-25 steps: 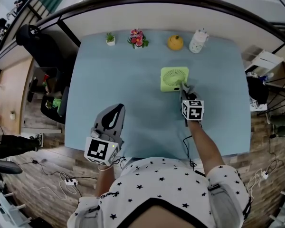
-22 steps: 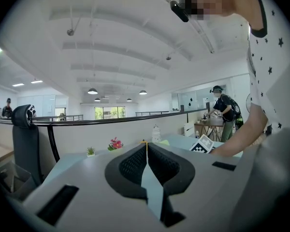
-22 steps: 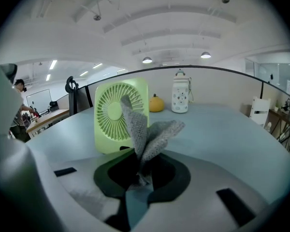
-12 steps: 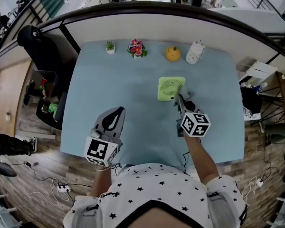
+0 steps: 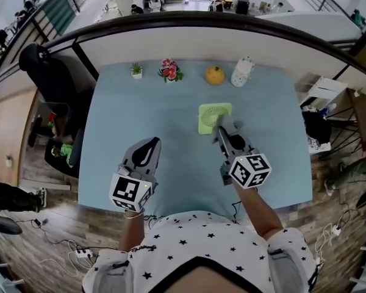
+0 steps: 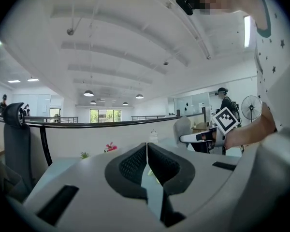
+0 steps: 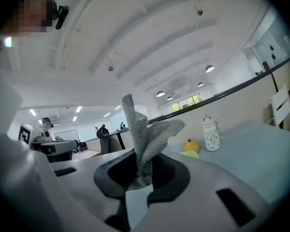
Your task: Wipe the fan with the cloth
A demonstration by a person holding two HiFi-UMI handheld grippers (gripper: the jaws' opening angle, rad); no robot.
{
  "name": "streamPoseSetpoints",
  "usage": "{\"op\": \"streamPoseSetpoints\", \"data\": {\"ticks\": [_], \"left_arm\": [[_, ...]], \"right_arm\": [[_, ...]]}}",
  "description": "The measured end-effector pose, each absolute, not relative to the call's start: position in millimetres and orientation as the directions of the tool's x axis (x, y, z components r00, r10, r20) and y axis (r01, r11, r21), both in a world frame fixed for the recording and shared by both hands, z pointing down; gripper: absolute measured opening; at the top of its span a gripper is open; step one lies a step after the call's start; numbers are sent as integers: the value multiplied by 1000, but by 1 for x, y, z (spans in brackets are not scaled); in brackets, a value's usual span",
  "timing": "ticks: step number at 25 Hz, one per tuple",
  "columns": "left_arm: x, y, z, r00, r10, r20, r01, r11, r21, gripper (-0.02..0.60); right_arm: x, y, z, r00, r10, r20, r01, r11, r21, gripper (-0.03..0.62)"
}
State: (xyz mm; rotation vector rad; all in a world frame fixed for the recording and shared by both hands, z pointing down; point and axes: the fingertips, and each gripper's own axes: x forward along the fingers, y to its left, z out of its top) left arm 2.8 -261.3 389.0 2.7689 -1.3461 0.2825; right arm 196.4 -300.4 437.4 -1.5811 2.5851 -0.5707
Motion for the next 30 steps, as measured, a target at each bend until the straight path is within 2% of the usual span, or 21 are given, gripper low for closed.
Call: {"op": "streamPoseSetpoints", "data": {"ticks": [30], "left_arm": [[-17,-264,396,620,-760,194,-774,-634,-9,31]], "right_arm": [[174,-290,419,-472,-875,104,-838,409,-361,46]]}}
